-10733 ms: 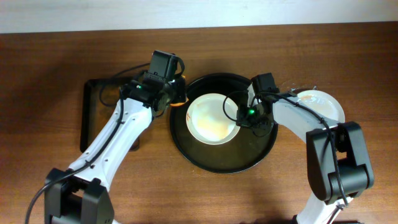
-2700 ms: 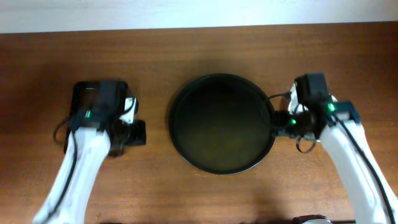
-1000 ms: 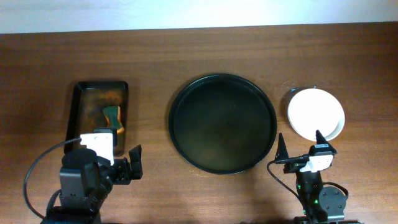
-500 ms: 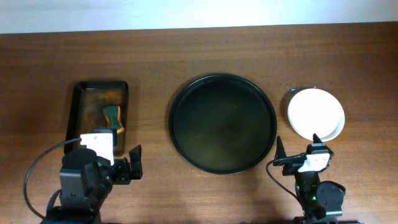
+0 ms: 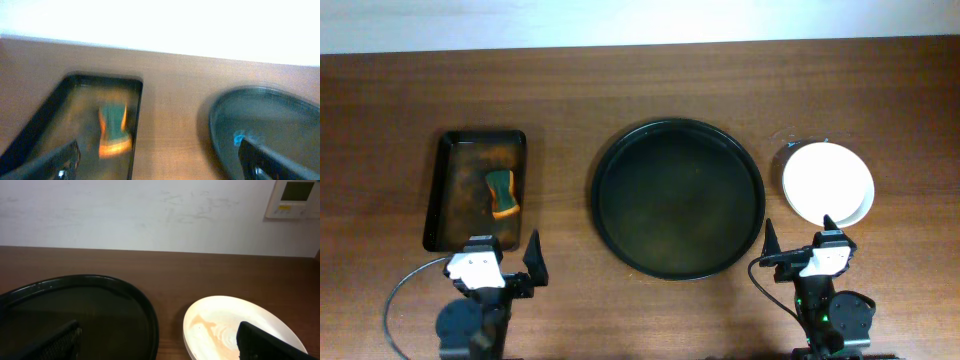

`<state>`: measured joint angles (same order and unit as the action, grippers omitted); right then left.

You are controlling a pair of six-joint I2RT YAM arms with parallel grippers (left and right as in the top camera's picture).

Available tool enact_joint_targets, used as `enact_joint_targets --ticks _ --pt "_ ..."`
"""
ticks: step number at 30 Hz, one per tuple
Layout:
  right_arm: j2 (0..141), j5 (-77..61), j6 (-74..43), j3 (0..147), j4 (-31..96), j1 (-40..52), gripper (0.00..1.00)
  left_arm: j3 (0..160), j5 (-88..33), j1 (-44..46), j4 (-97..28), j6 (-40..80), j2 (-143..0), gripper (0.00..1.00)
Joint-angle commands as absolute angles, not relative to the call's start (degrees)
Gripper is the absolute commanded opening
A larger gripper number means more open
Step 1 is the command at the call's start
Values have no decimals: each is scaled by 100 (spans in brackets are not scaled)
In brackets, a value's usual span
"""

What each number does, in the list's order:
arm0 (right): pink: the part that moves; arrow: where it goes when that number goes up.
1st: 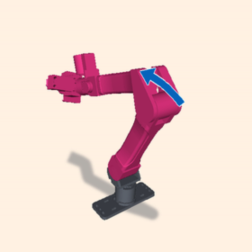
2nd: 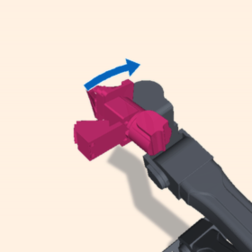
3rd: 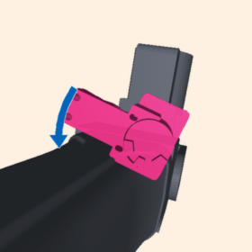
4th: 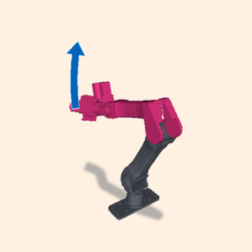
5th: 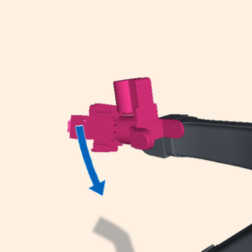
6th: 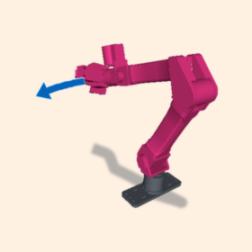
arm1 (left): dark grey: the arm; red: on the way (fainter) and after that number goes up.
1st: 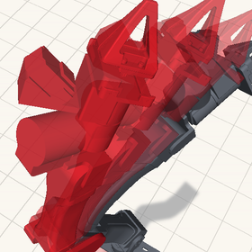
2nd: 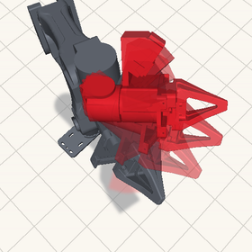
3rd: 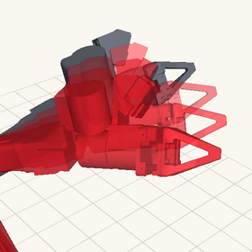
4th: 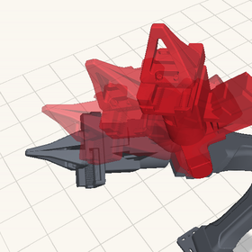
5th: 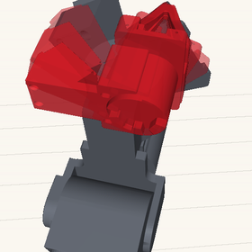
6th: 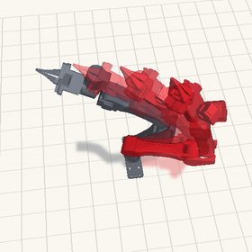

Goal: Clean dirty plates on tray and stack at the side

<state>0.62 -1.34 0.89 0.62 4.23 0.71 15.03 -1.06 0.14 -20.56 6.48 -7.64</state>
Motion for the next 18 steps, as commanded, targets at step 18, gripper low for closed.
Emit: enact_joint_targets --ticks 18 --pt "21 -99 106 32 454 36 99 51 -21 -19 -478 576 -34 99"
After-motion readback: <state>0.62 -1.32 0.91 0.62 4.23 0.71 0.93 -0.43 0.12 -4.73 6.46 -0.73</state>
